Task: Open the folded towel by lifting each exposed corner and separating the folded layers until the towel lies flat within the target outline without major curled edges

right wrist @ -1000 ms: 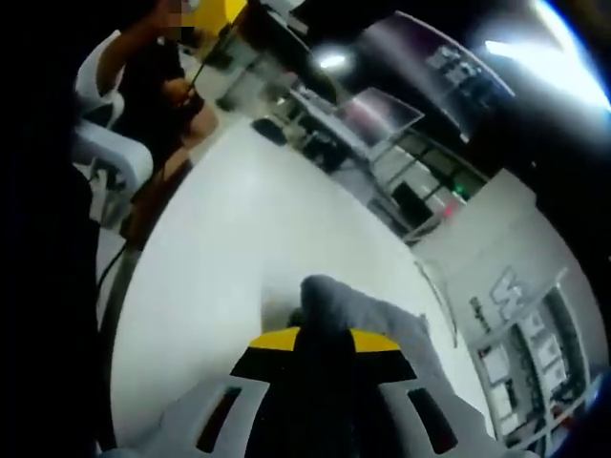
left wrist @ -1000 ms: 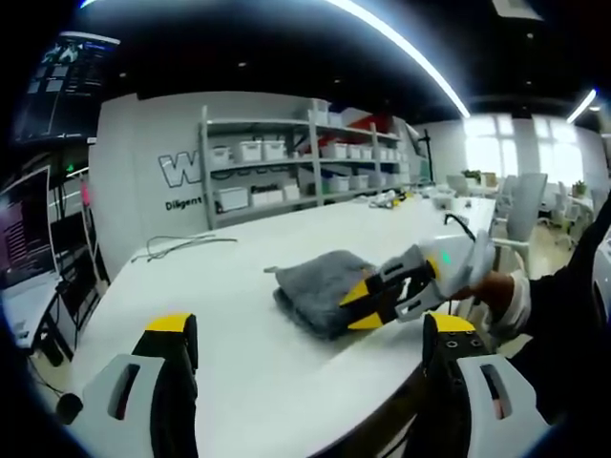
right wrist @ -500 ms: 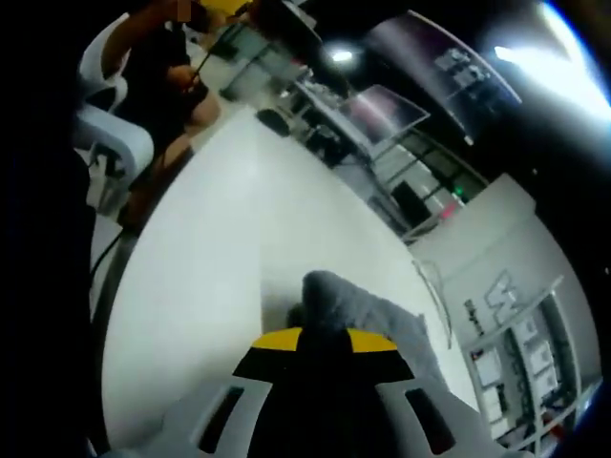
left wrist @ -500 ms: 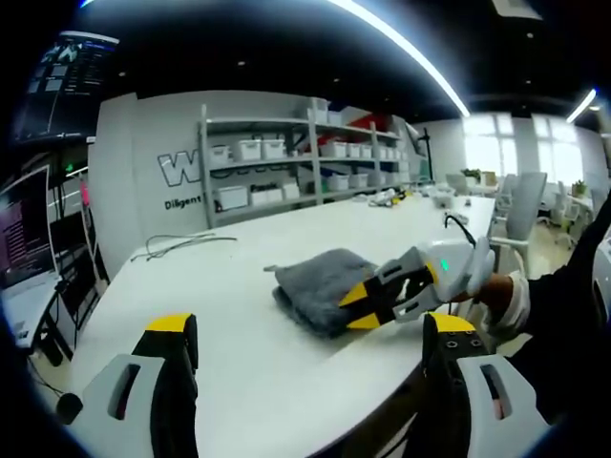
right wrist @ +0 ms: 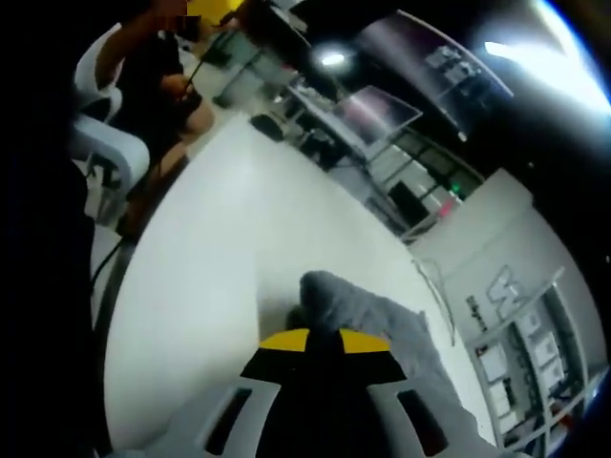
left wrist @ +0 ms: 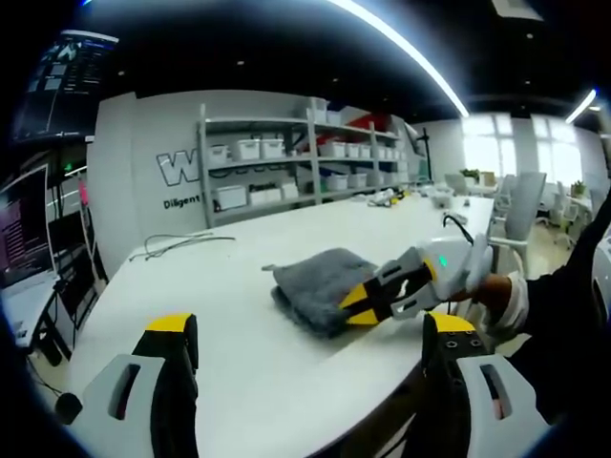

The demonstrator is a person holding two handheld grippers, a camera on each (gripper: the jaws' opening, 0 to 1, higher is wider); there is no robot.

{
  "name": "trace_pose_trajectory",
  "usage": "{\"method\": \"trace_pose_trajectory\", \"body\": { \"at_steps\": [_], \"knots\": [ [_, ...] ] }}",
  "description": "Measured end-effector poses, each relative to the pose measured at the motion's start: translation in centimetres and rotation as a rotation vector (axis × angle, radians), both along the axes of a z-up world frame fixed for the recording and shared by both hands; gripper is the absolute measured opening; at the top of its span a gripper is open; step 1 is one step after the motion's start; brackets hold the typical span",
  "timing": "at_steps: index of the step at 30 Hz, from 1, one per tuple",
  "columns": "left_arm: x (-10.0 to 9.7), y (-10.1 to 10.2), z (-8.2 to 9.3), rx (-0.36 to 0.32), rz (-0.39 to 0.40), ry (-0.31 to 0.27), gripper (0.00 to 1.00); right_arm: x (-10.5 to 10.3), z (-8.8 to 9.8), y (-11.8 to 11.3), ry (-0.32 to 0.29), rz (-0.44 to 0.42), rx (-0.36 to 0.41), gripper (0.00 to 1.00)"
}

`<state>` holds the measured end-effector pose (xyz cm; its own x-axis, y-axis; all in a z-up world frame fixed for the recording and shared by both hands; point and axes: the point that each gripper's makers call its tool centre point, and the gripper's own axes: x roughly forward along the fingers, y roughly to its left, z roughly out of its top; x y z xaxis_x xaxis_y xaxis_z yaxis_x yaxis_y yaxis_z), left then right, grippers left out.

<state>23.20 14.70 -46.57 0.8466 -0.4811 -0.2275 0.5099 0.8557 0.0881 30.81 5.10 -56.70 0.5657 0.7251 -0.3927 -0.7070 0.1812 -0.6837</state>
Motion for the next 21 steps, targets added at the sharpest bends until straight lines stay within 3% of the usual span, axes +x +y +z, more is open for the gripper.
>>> {"method": "trace_pose_trajectory", "body": {
  "at_steps": [21],
  "knots": [
    [0.12, 0.04, -0.13, -0.006, 0.002, 0.002, 0.96, -0.76, 0.38, -0.33, 0.031, -0.012, 0.037, 0.02]
  ]
}}
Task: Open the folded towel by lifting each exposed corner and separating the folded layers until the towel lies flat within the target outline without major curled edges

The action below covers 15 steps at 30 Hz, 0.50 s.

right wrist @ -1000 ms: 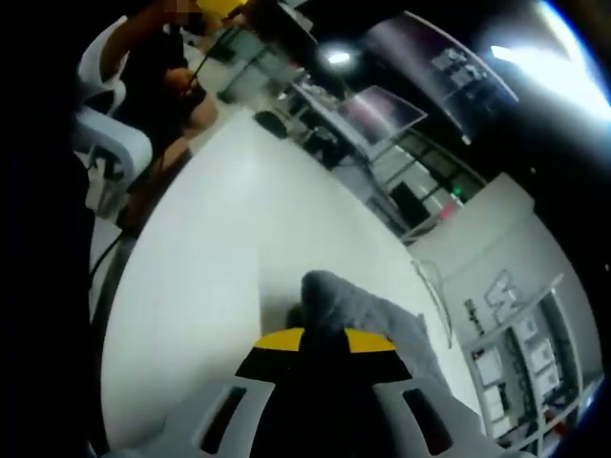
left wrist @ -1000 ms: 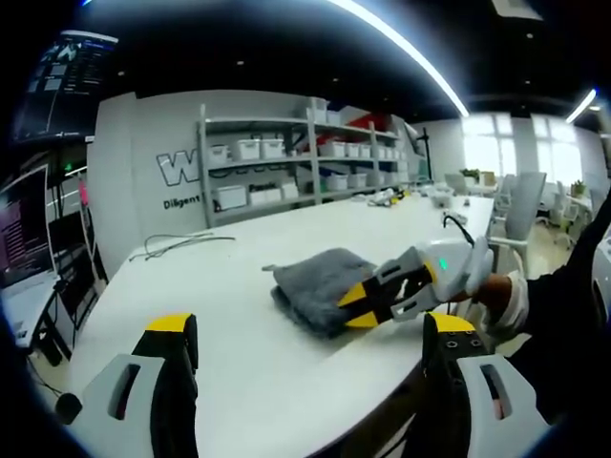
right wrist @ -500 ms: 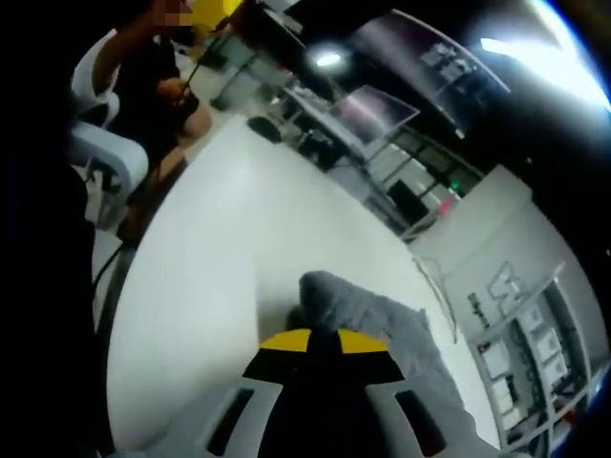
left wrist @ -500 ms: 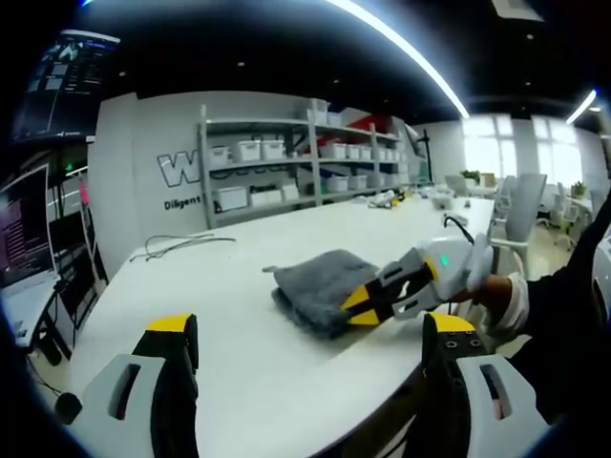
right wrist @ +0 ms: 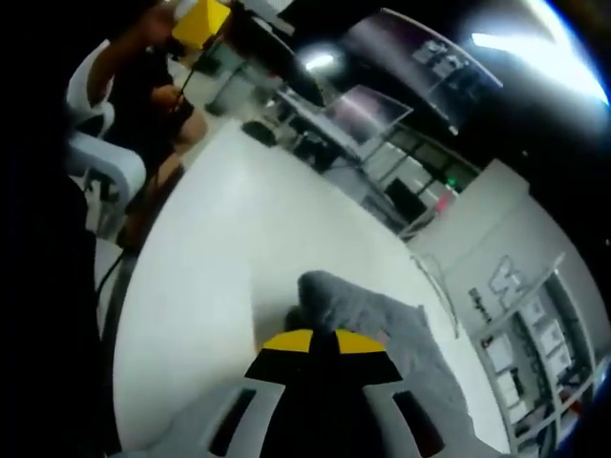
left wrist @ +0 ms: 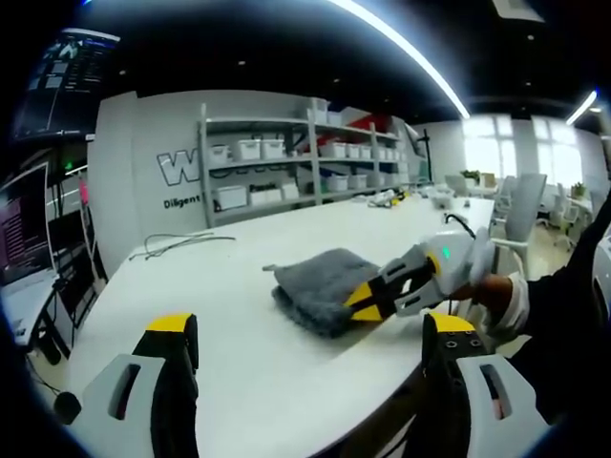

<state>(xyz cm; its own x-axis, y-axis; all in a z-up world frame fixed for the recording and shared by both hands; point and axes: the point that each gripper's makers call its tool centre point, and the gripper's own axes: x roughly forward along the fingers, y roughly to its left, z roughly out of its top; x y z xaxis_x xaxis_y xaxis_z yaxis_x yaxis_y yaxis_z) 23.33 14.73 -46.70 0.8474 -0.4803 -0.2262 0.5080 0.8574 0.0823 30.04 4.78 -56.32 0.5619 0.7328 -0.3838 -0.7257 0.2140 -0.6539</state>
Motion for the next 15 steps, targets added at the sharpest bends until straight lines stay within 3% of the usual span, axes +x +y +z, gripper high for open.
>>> {"method": "trace_pose_trajectory", "body": {
  "at_steps": [15],
  "knots": [
    [0.02, 0.16, 0.14, 0.001, 0.003, -0.004, 0.96, 0.05, 0.6, -0.2, 0.028, -0.03, 0.052, 0.02]
  ]
}}
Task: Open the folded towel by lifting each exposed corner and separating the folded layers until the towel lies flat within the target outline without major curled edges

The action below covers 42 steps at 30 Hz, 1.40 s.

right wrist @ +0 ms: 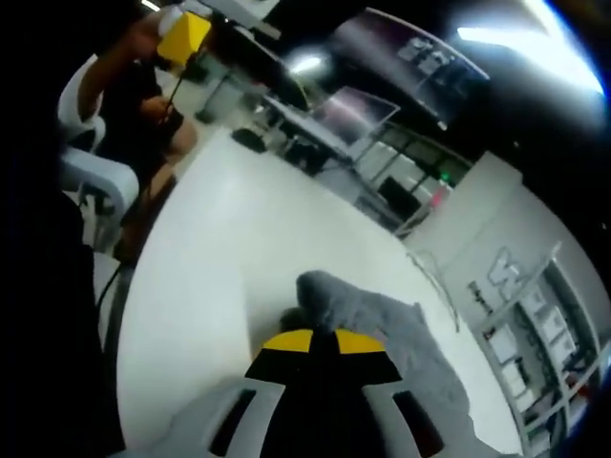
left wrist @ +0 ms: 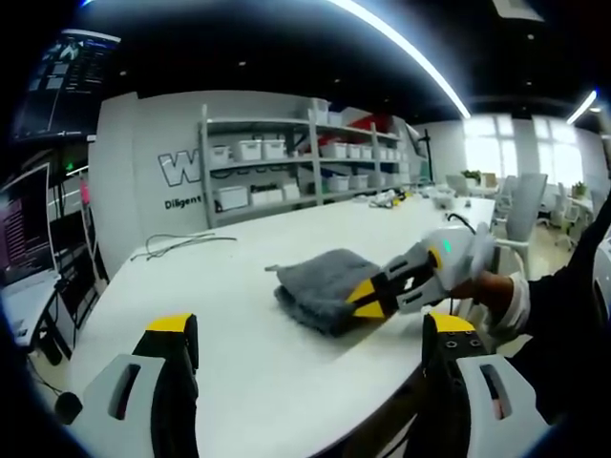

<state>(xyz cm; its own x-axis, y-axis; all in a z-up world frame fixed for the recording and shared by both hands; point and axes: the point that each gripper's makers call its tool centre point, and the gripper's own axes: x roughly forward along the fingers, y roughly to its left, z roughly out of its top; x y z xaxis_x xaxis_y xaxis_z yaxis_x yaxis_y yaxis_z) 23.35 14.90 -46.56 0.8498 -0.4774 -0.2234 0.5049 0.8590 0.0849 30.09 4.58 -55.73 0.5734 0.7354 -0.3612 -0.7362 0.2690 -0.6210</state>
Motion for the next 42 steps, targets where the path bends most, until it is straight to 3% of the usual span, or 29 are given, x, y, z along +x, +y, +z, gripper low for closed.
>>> {"method": "trace_pose_trajectory", "body": {
  "at_steps": [20, 28, 42],
  "knots": [
    [0.0, 0.3, -0.1, 0.001, 0.008, 0.003, 0.96, 0.4, 1.0, -0.4, 0.026, -0.032, 0.065, 0.01],
    [-0.1, 0.3, -0.2, 0.002, 0.007, 0.004, 0.96, 0.4, 1.5, -0.7, 0.002, -0.054, 0.07, 0.01],
    [0.0, 0.3, -0.2, 0.004, 0.006, 0.004, 0.96, 0.5, 2.4, -1.3, 0.022, -0.079, 0.141, 0.02]
  ]
}}
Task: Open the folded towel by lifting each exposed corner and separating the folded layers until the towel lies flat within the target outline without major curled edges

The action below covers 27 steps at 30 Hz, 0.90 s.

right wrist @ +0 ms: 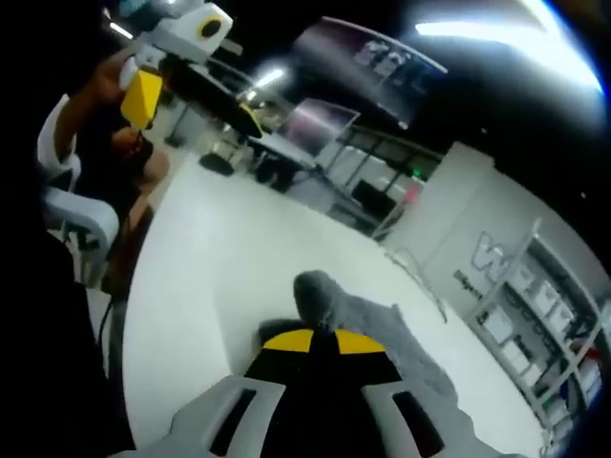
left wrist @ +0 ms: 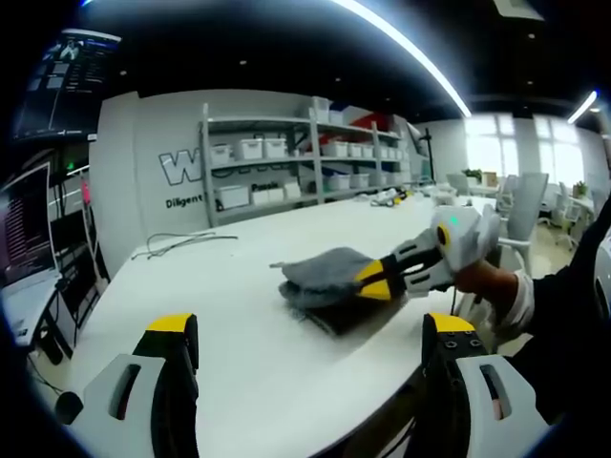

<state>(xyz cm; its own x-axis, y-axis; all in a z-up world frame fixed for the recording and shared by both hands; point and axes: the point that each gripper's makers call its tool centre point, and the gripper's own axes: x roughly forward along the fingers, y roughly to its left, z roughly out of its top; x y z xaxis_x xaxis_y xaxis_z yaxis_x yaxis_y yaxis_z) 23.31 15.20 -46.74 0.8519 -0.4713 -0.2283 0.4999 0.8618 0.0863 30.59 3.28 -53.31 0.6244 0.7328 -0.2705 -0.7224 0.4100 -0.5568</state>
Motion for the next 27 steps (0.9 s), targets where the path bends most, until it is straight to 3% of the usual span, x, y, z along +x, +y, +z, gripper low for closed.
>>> {"method": "trace_pose_trajectory", "body": {
  "at_steps": [14, 27],
  "knots": [
    [0.0, 0.2, 0.0, 0.001, 0.006, 0.002, 0.96, 0.5, 1.6, -0.9, 0.011, -0.024, 0.092, 0.02],
    [0.2, 0.4, -0.2, 0.003, 0.007, 0.006, 0.96, 0.5, 2.1, -1.3, 0.017, -0.036, 0.124, 0.02]
  ]
}}
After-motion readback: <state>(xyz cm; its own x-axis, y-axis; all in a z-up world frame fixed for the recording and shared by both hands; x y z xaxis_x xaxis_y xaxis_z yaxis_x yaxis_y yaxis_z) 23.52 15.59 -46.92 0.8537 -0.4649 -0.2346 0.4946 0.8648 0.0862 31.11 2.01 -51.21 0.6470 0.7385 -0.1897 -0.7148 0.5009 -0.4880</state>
